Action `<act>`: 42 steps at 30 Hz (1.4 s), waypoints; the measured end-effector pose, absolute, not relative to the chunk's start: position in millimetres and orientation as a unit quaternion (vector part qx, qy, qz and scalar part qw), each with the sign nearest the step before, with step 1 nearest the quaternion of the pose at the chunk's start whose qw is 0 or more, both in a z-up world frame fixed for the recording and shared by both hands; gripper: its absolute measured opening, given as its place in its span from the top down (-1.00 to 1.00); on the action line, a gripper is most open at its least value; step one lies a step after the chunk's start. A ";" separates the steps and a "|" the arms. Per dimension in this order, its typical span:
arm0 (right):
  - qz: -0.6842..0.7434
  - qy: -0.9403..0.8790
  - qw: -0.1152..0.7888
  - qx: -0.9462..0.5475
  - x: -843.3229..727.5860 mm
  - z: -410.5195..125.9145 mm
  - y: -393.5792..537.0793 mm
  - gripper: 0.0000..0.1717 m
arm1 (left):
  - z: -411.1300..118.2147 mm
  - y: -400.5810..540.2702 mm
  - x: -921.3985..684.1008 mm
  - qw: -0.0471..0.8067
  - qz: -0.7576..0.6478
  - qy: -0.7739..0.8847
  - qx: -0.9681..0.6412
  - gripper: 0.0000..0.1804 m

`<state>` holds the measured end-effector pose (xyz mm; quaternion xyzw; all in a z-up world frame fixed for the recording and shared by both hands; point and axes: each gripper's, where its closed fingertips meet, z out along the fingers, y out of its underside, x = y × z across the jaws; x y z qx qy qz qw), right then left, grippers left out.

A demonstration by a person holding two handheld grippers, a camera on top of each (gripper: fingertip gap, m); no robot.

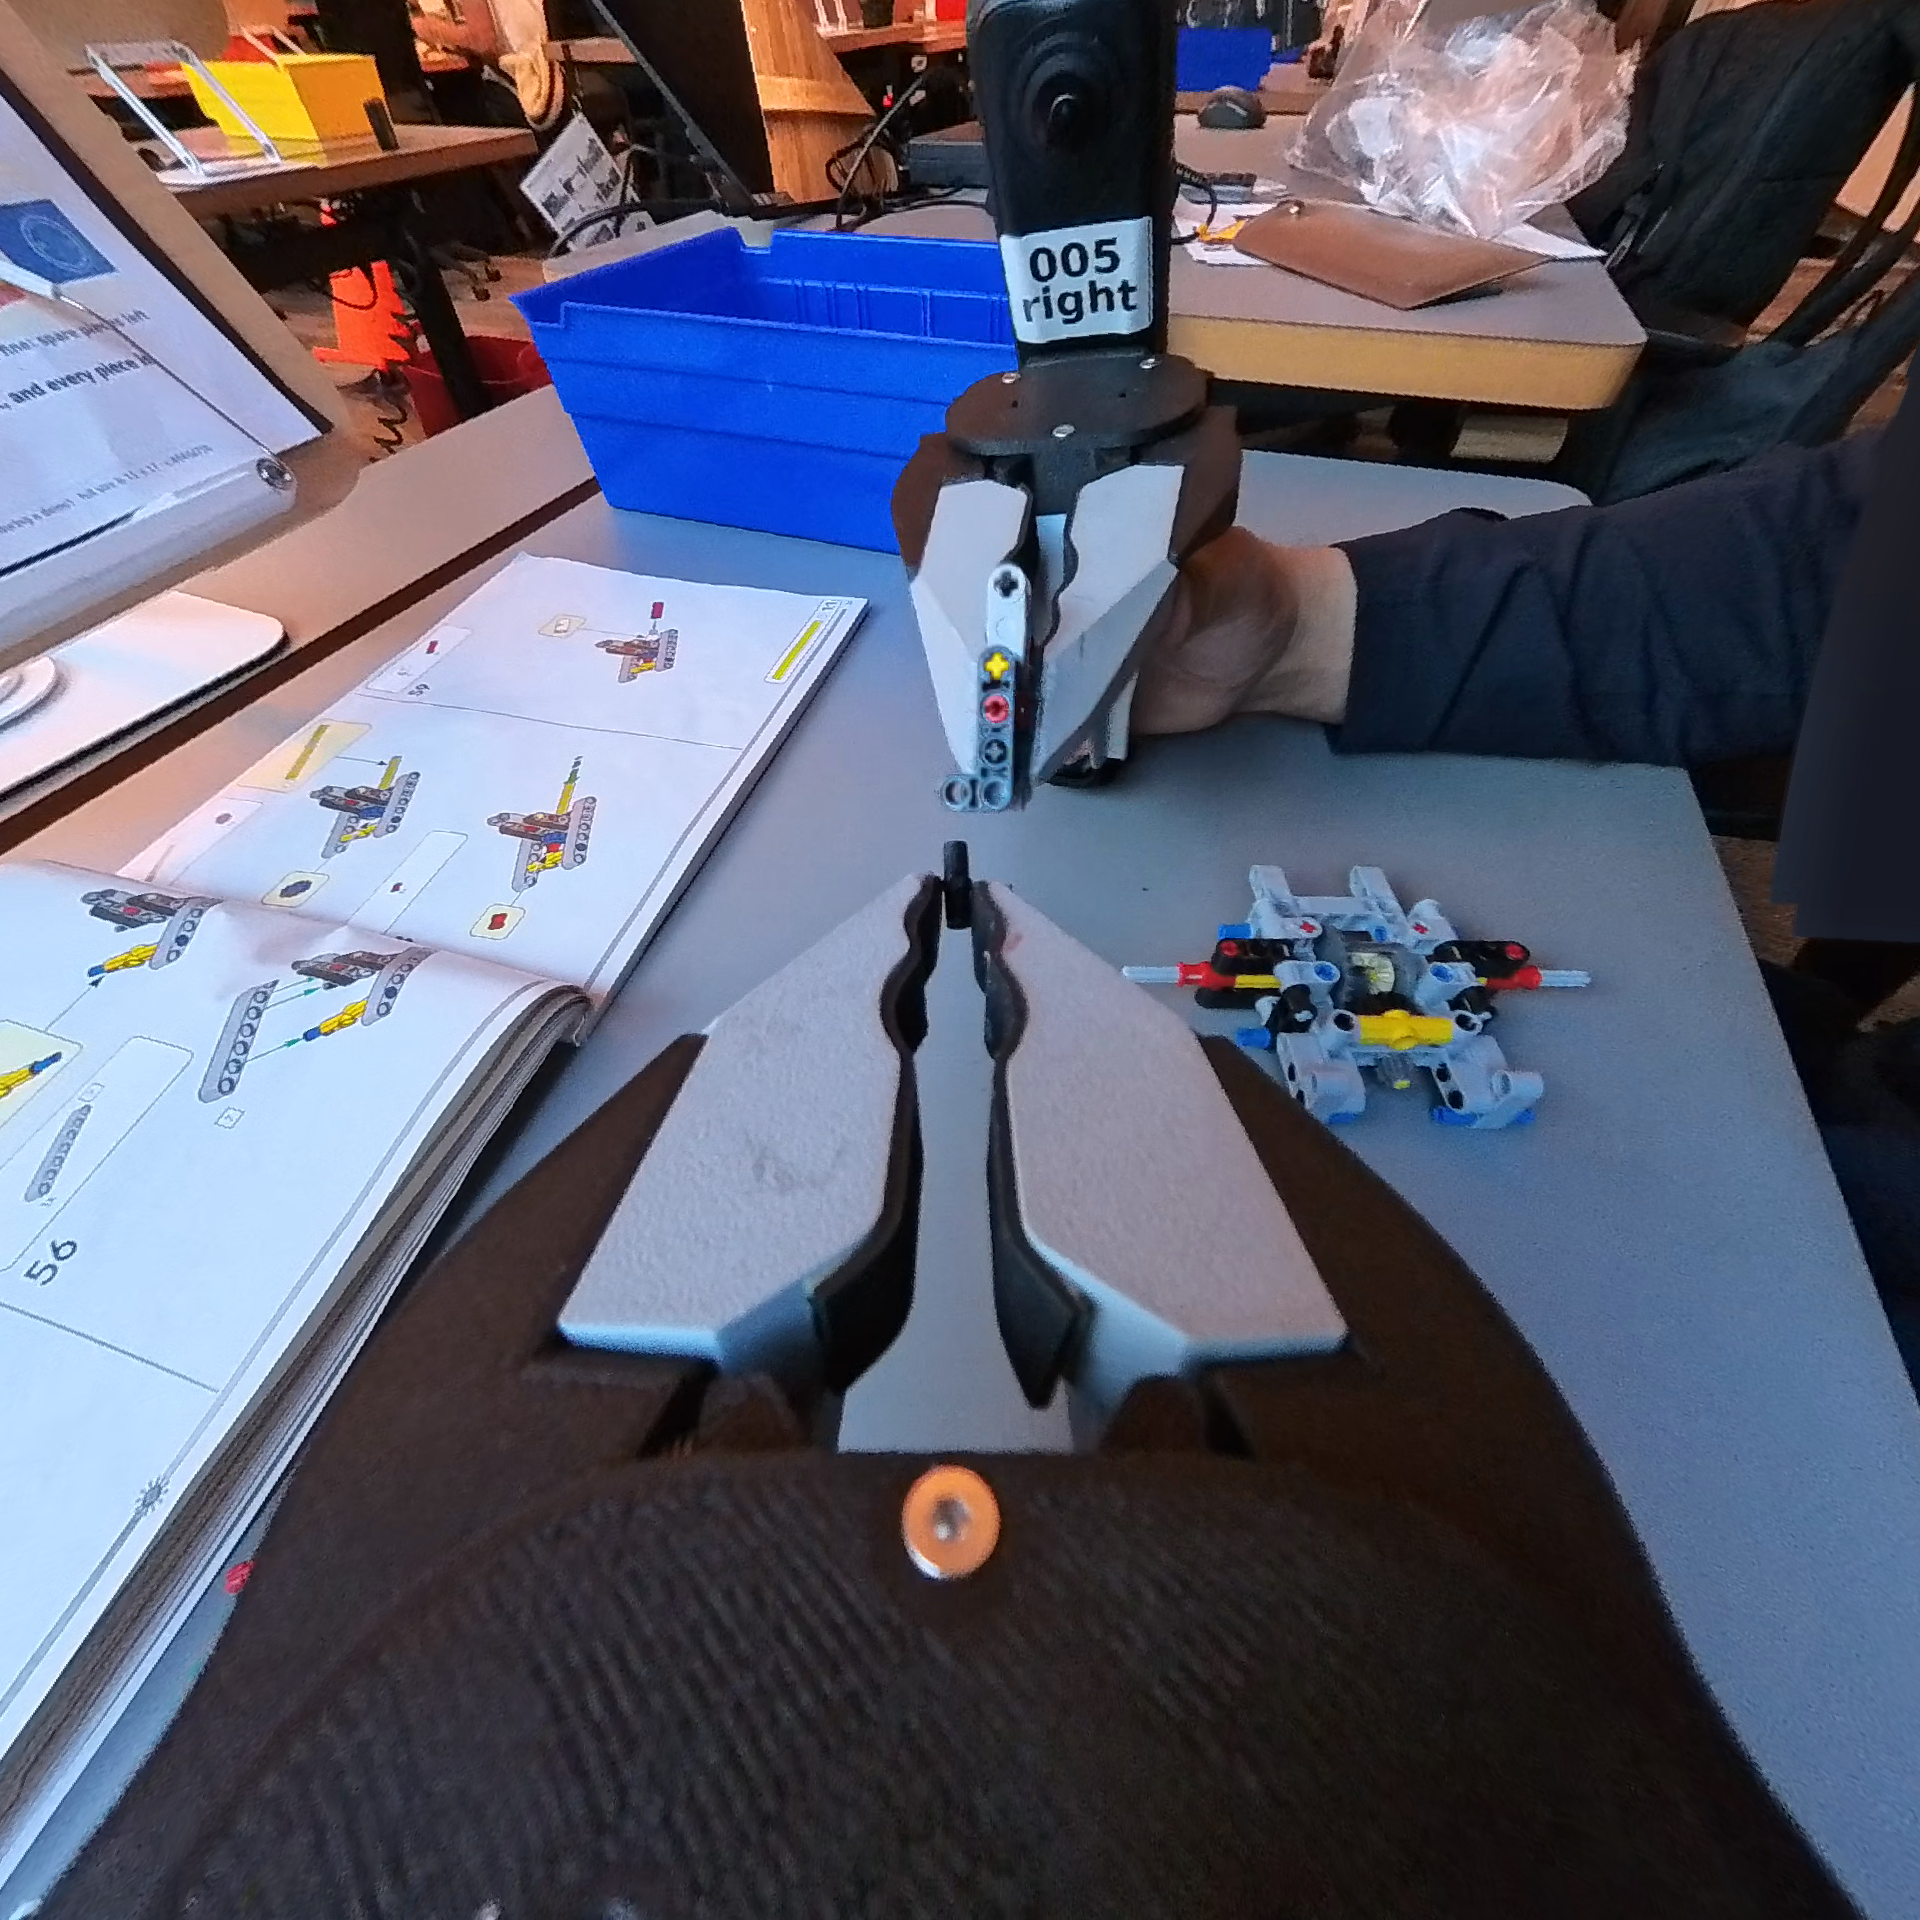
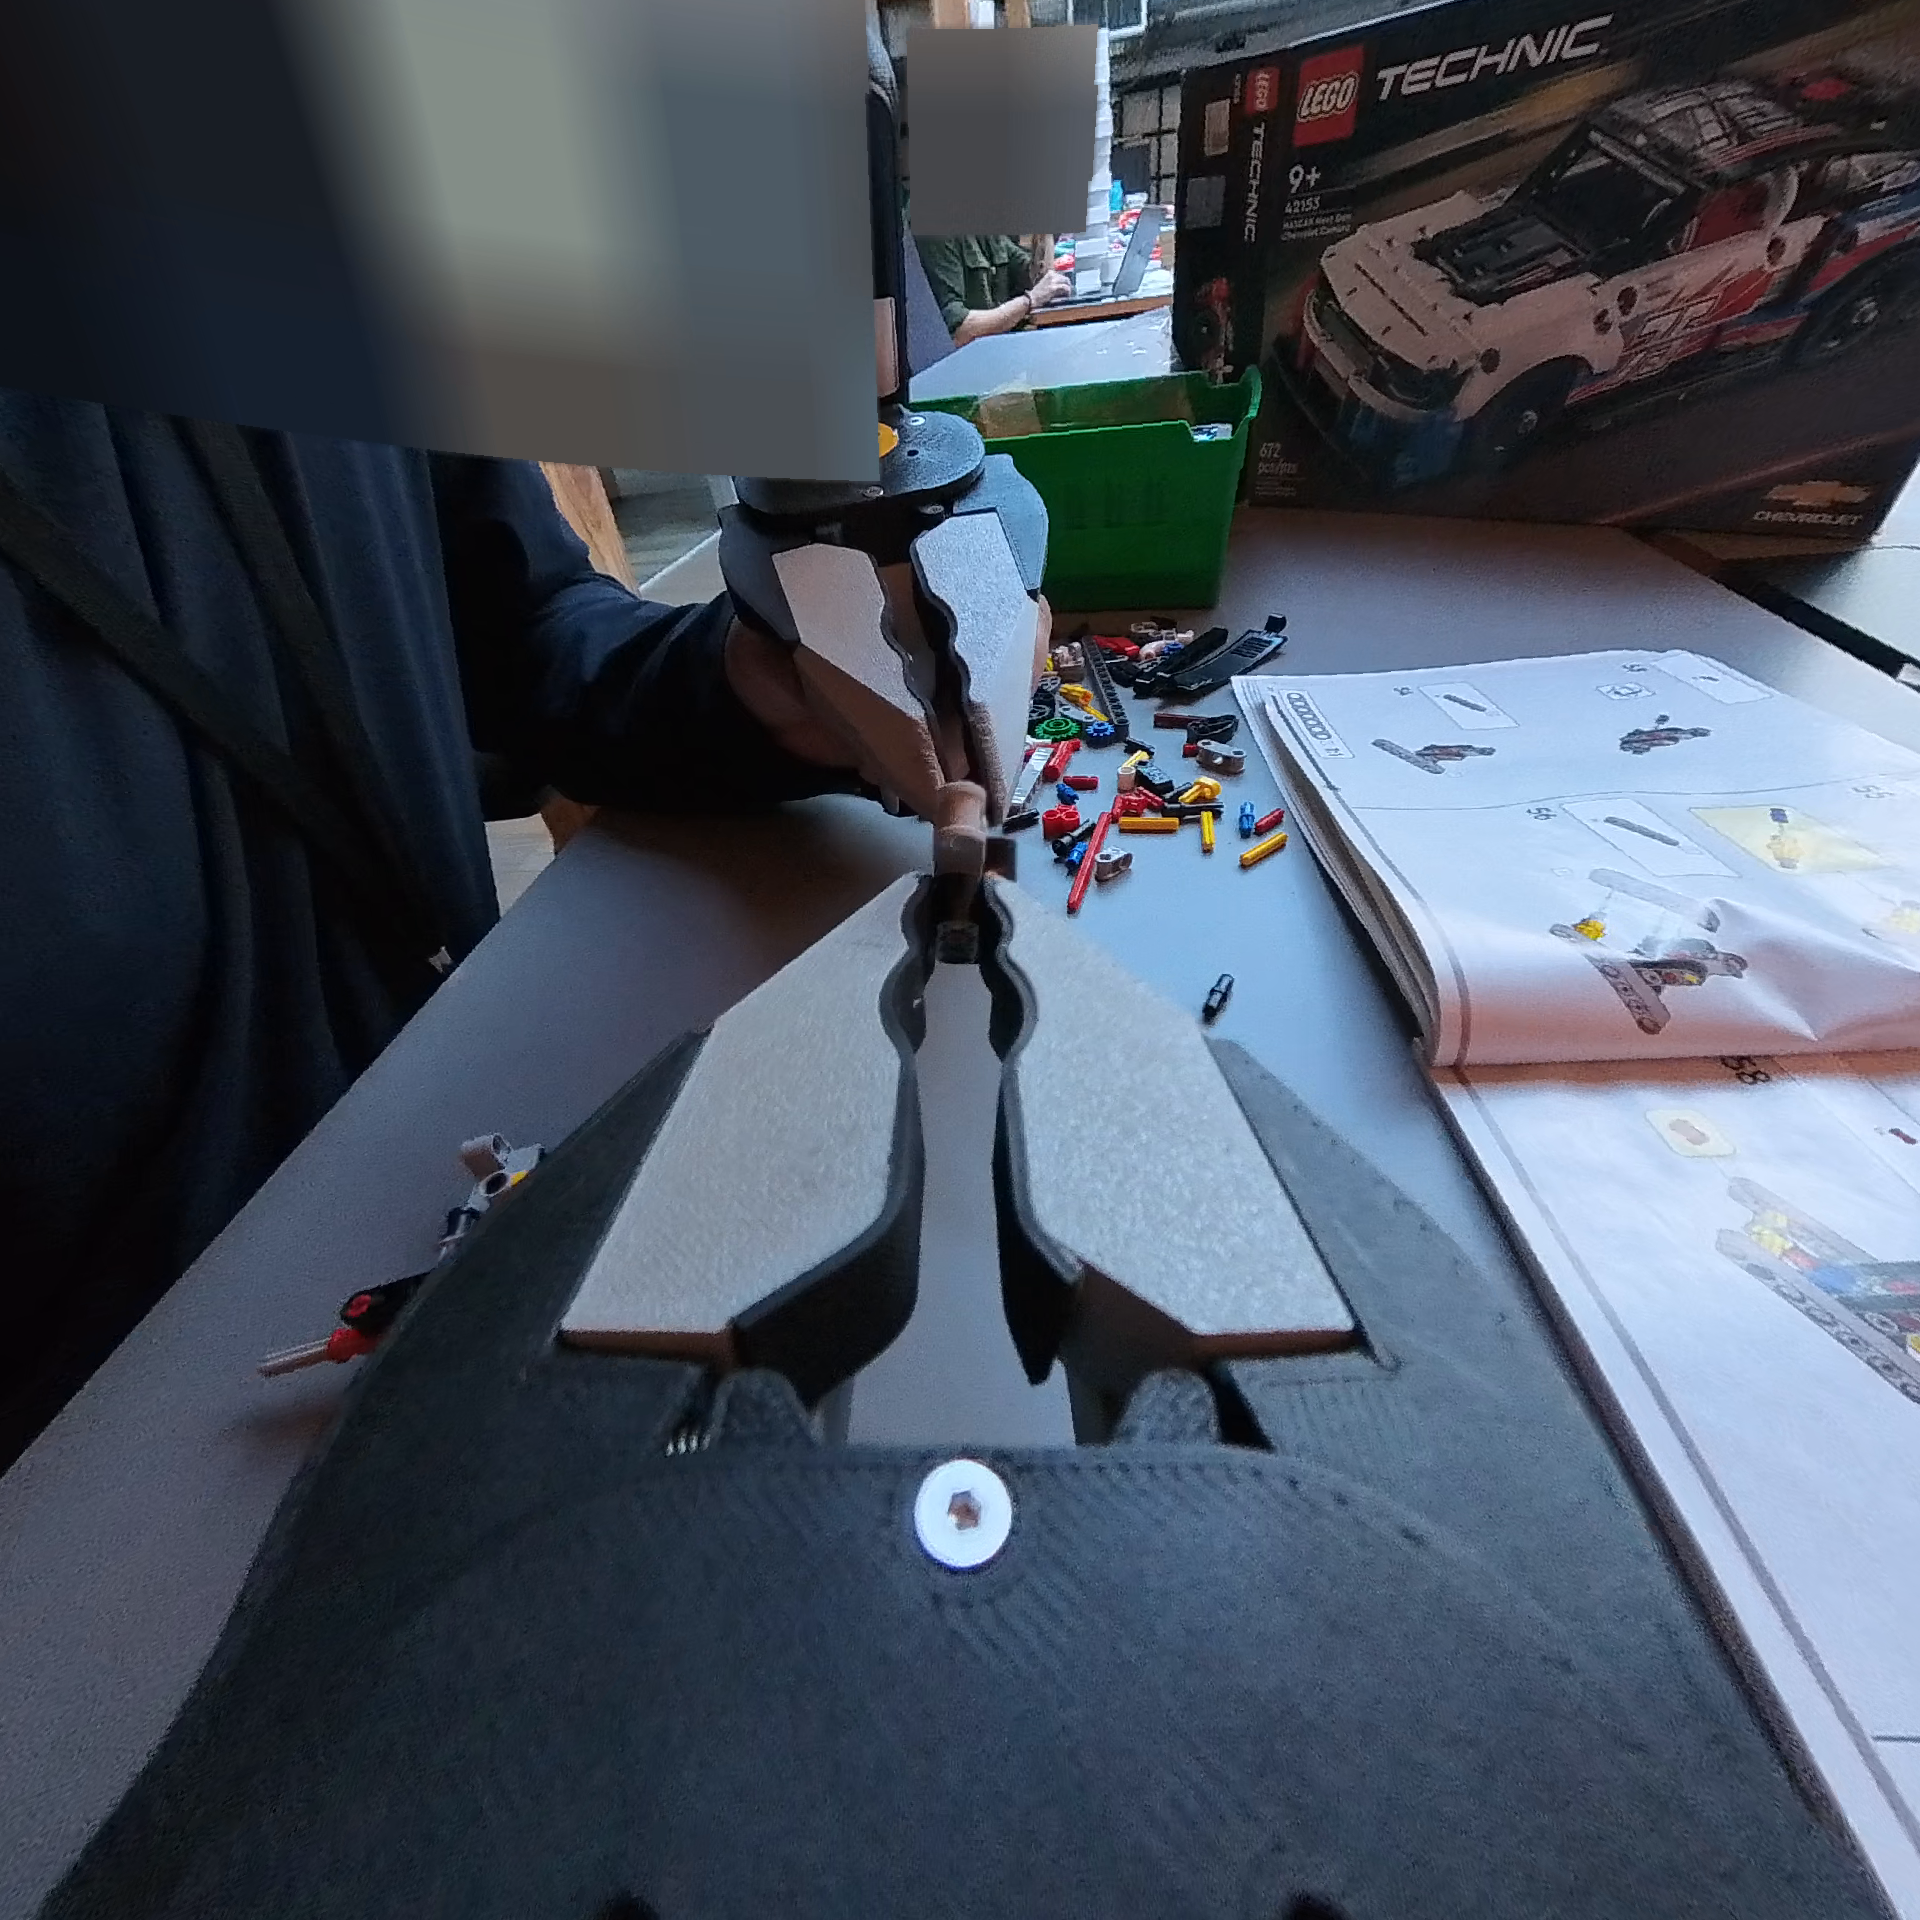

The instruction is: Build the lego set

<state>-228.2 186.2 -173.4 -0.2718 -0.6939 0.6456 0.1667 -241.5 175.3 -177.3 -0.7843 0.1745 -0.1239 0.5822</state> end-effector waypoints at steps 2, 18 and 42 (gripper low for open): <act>0.644 -0.696 0.157 -0.277 -228.0 -175.2 185.0 0.96 | -178.0 175.5 -241.4 0.581 -0.124 0.175 -0.785 0.96; 0.639 -0.701 0.137 -0.285 -227.0 -178.8 183.2 0.95 | -186.4 176.5 -237.7 0.565 -0.126 0.181 -0.795 0.97; 0.606 -0.709 0.135 -0.335 -239.7 -190.9 191.1 0.95 | -235.3 175.7 -235.3 0.456 -0.123 0.173 -0.864 0.97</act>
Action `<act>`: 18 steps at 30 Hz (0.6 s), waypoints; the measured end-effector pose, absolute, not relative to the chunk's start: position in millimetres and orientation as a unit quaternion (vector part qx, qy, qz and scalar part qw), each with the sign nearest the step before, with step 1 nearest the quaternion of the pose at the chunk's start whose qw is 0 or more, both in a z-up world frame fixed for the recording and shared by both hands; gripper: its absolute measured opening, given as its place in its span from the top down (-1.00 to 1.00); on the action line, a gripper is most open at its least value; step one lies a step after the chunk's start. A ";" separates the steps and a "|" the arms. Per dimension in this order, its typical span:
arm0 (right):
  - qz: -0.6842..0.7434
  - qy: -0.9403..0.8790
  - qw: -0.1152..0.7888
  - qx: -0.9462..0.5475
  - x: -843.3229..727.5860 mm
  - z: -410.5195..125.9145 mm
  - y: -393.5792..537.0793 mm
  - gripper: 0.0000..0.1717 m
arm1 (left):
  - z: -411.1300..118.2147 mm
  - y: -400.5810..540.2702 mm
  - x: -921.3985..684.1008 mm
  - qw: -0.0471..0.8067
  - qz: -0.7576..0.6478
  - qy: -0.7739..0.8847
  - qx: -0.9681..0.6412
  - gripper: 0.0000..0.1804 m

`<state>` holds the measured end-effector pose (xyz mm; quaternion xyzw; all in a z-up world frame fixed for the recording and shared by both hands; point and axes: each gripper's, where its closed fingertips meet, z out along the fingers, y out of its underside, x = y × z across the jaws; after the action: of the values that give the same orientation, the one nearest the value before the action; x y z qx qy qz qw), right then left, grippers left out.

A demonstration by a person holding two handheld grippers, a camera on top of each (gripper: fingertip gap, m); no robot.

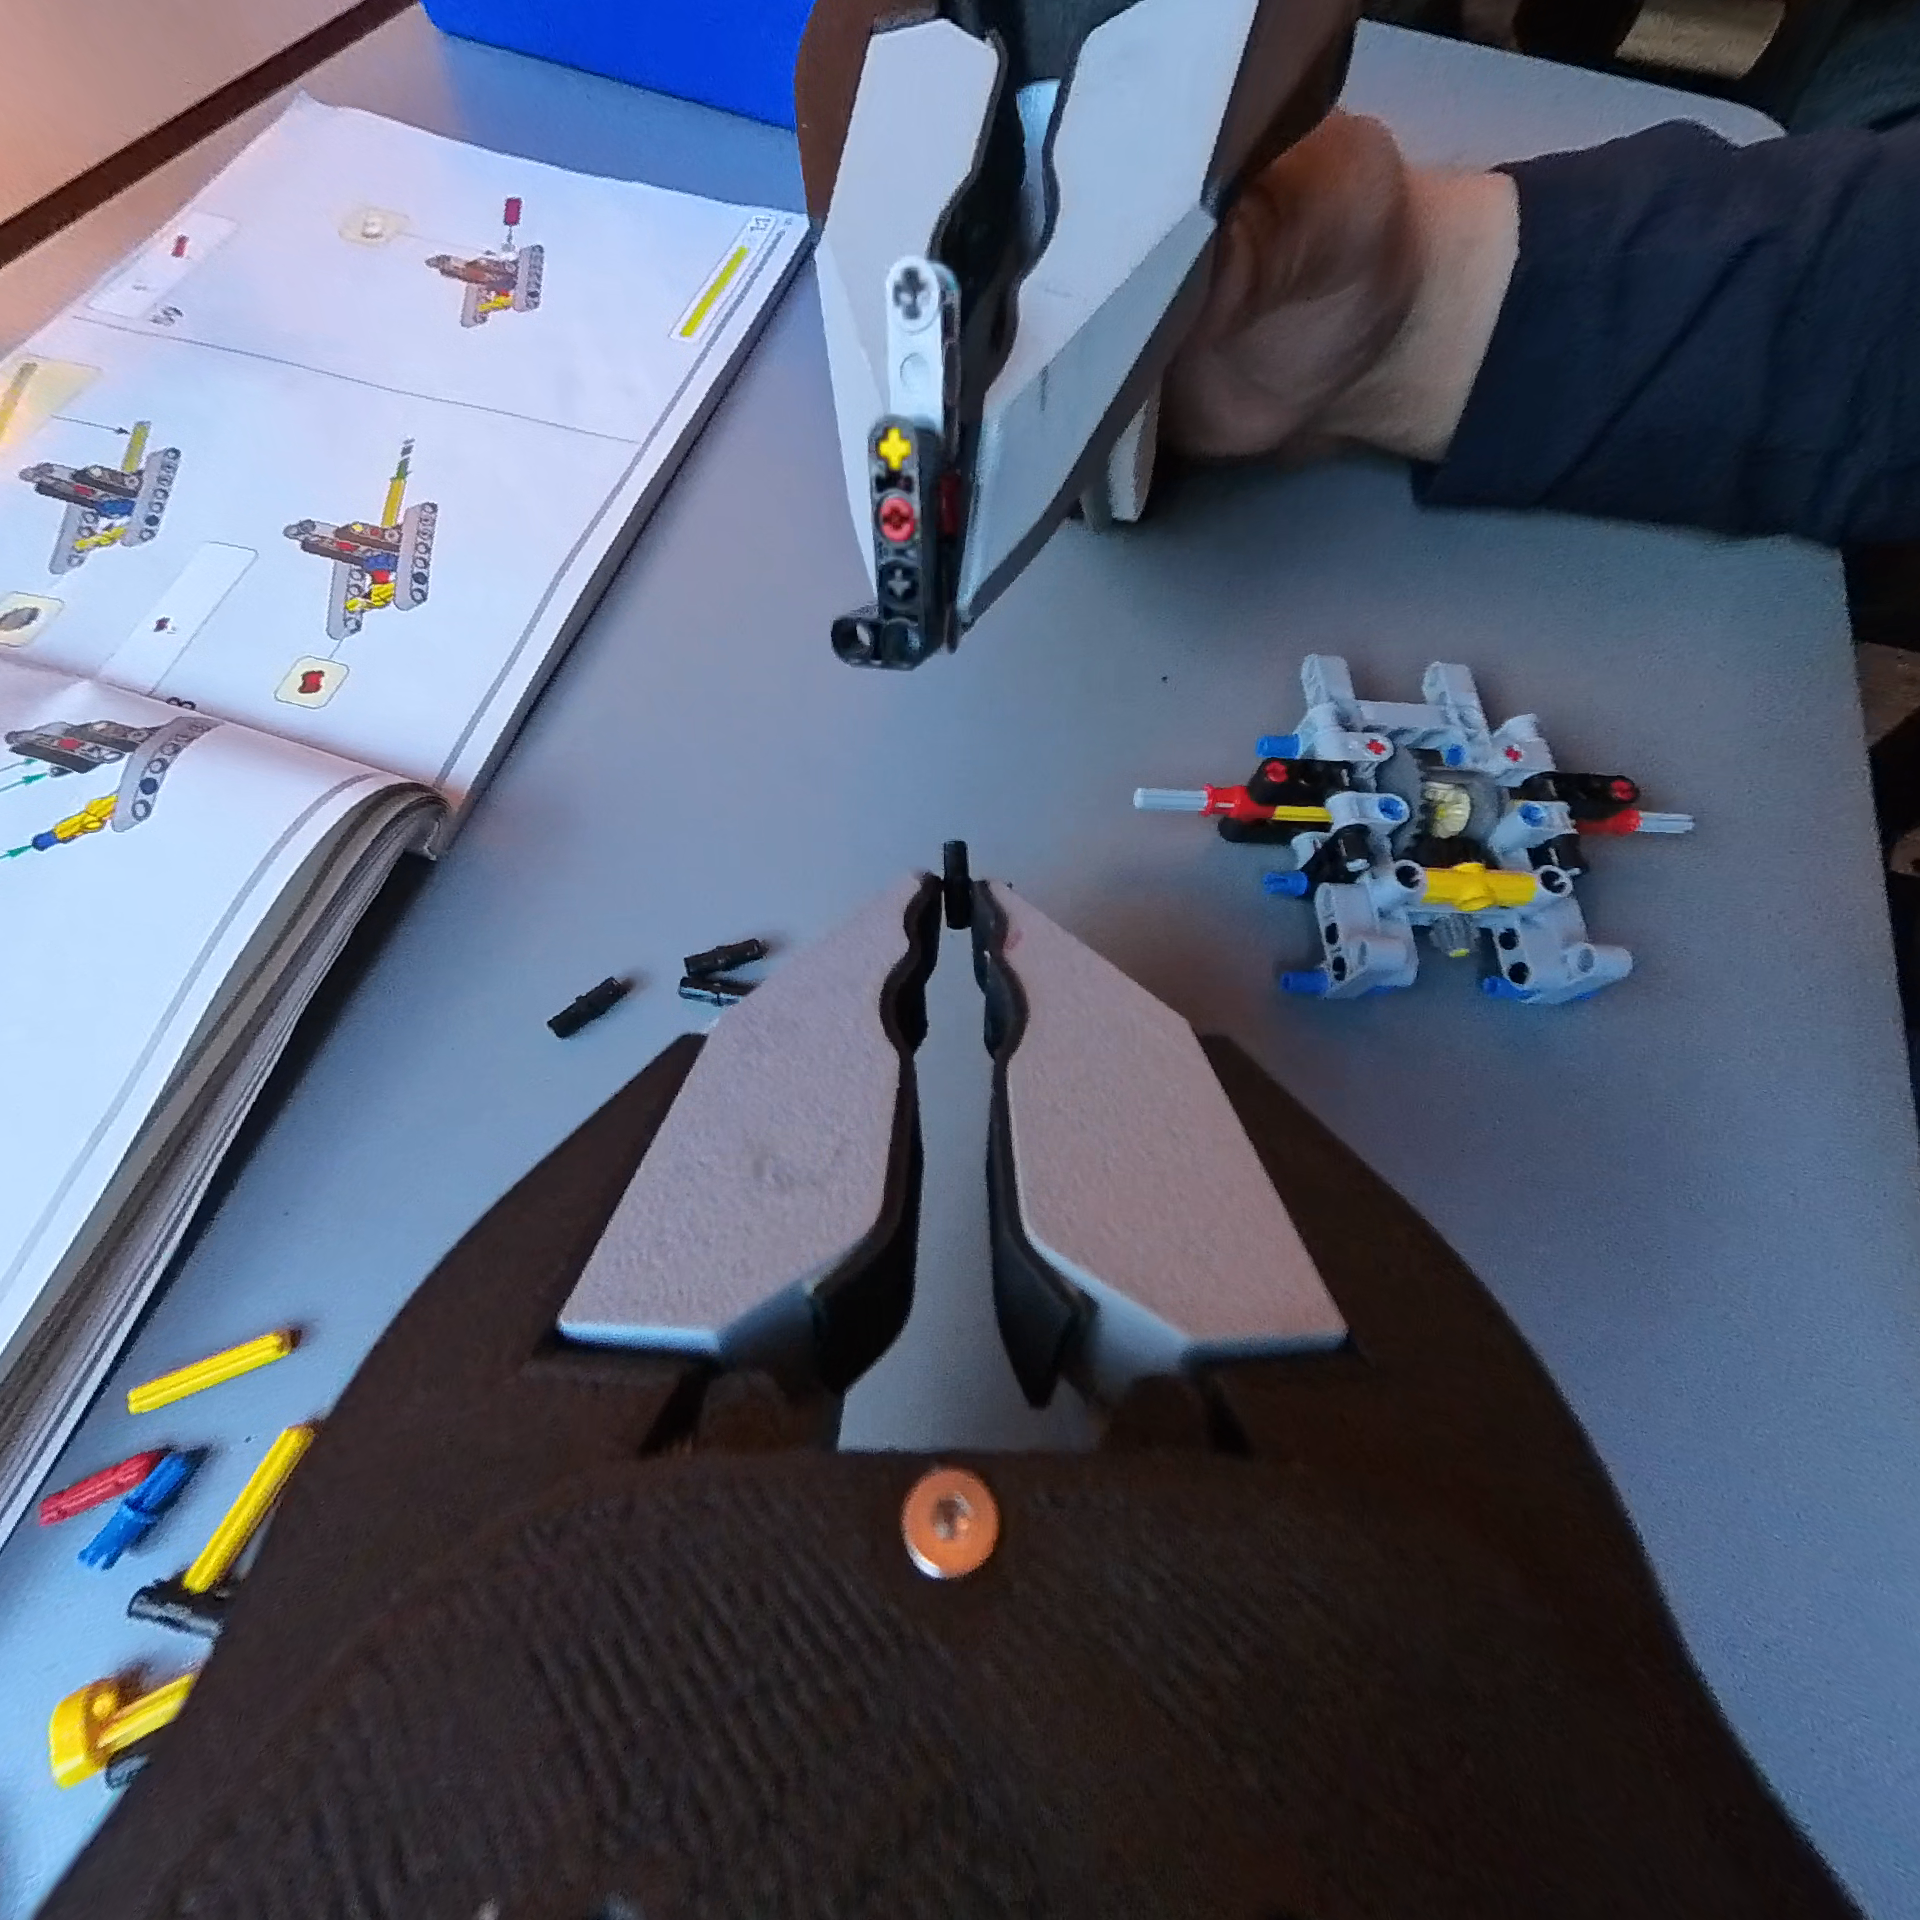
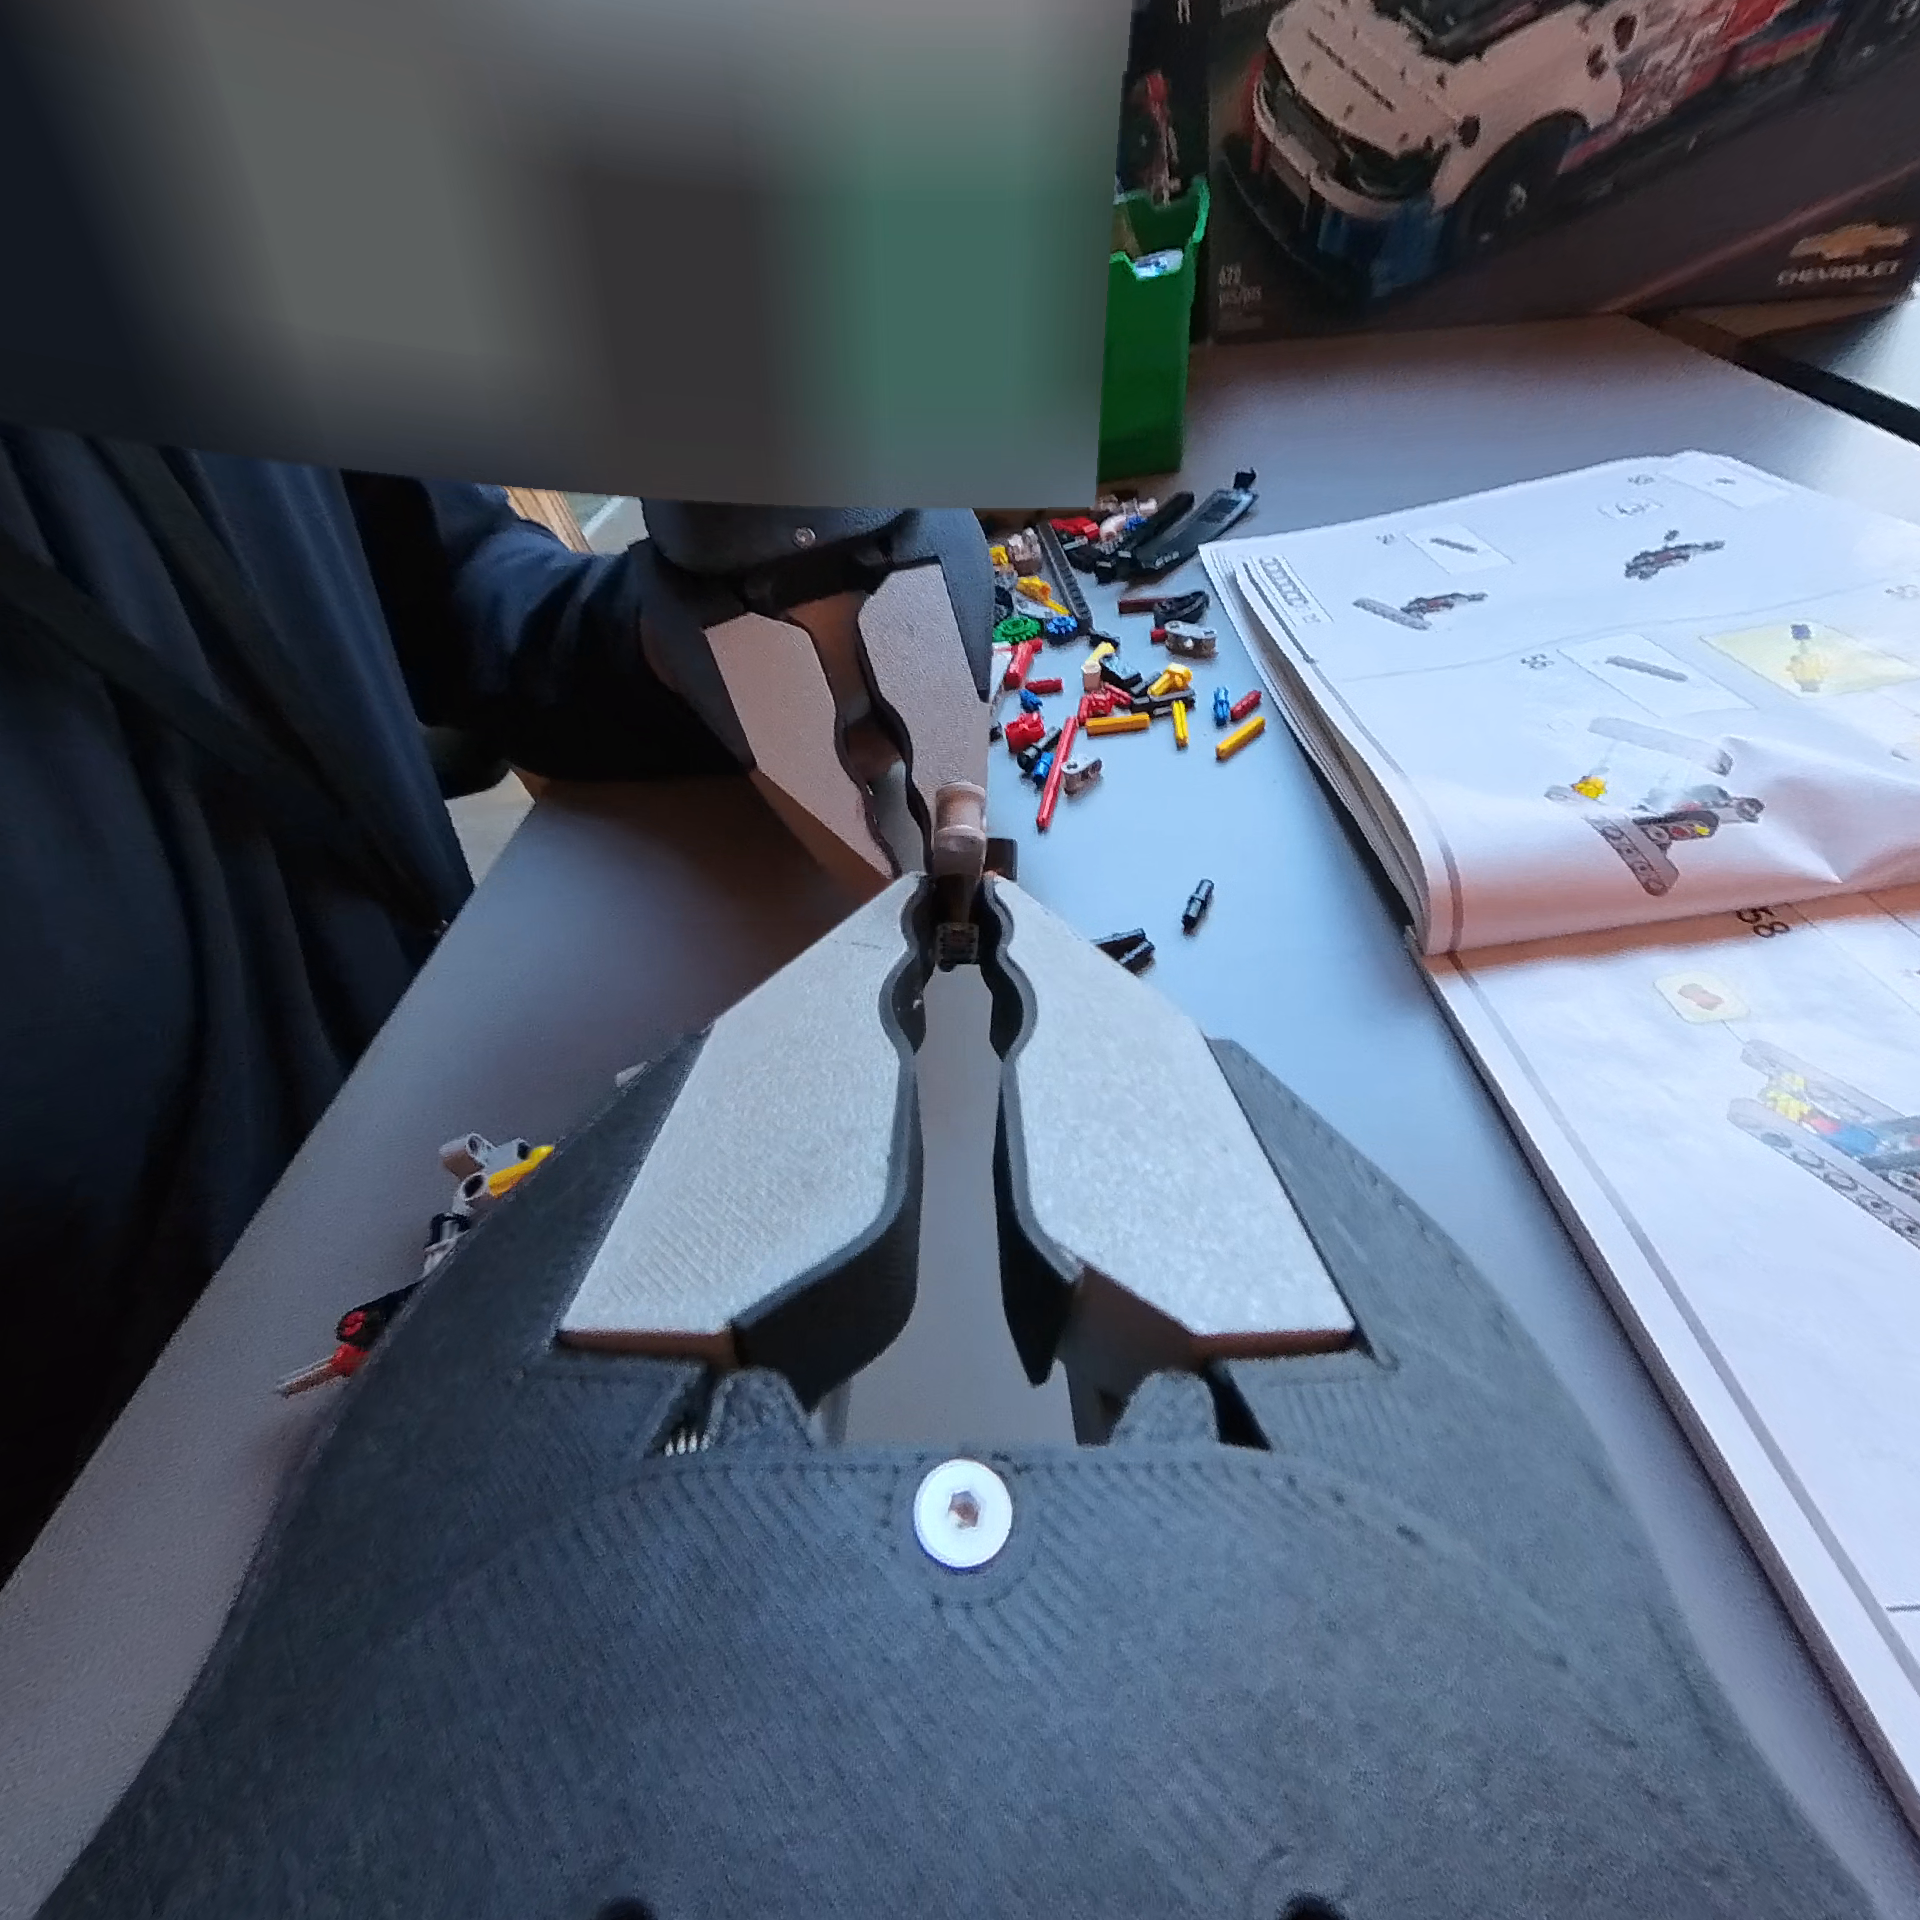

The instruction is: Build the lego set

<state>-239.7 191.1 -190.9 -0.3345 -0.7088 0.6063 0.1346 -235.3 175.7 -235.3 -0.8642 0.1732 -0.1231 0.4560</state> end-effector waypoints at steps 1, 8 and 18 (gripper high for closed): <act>0.601 -0.712 0.137 -0.337 -240.3 -192.6 191.5 0.95 | -236.0 175.6 -234.9 0.455 -0.125 0.173 -0.865 0.97; 0.567 -0.734 0.149 -0.344 -242.0 -202.9 192.3 0.95 | -241.5 175.2 -233.5 0.443 -0.125 0.175 -0.870 0.97; 0.566 -0.737 0.139 -0.342 -240.6 -204.8 190.9 0.95 | -242.0 175.5 -233.6 0.442 -0.126 0.174 -0.871 0.97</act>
<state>-240.6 190.9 -204.8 -0.3422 -0.7372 0.5659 0.1388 -233.6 175.5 -242.0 -0.8708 0.1740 -0.1259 0.4423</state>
